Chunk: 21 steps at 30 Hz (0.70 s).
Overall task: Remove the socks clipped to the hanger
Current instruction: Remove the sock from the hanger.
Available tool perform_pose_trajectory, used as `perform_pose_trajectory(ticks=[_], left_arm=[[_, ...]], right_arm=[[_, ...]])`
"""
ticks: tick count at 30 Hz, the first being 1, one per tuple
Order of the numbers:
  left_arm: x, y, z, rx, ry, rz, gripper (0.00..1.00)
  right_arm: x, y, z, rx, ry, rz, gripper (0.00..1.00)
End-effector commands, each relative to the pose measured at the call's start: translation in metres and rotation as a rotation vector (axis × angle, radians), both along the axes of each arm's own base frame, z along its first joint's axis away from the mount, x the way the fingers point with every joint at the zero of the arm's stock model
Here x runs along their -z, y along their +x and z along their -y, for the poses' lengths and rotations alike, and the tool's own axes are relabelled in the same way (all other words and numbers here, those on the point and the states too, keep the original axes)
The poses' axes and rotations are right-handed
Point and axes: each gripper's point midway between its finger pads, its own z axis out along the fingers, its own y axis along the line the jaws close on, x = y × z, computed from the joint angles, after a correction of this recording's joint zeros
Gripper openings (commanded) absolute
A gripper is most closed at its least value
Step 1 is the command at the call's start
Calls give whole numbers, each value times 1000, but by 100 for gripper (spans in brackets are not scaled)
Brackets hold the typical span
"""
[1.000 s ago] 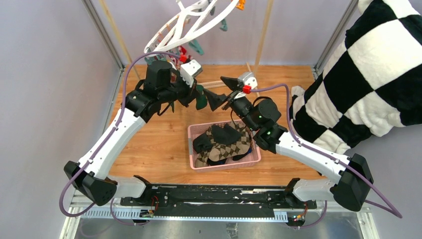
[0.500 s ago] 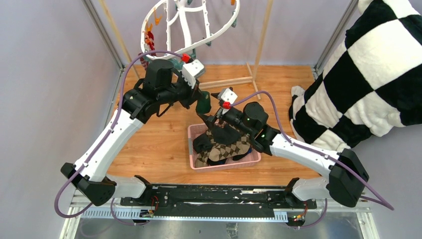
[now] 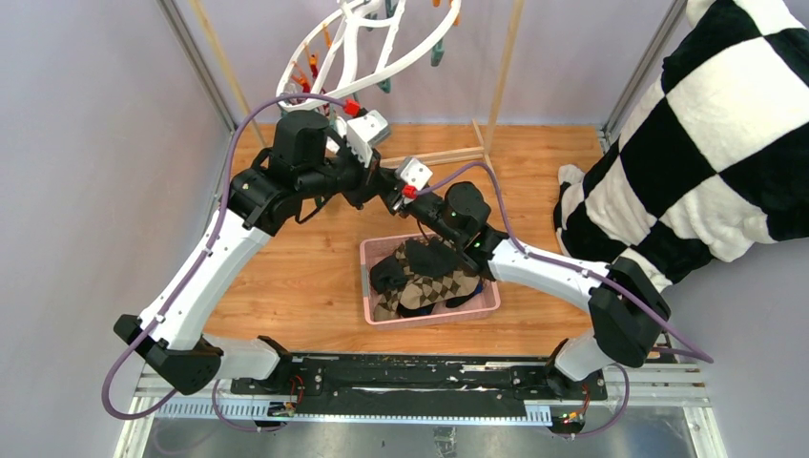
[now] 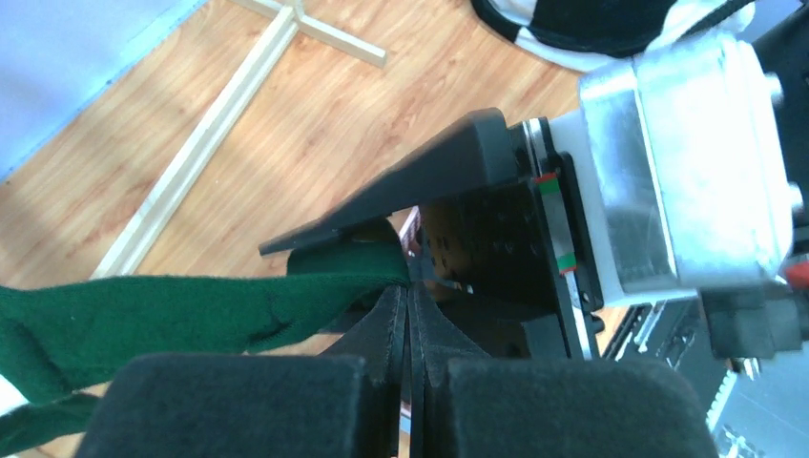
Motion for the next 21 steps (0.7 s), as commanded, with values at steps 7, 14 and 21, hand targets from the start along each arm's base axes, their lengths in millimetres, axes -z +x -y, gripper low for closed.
perform_pose_trajectory(ticks=[7,14,21], left_arm=[[-21,-8,-22,-96,2,34,87],[-36,-25,-56,-122,-60,30,100],[-22,-41,-73,-99,-140,-64,100]], right_arm=[[-36,-27,19,-93,176,-77,0],[-35,-53,43,-184,232,-216,0],[-68,-75,93,-167,278,-215,0]])
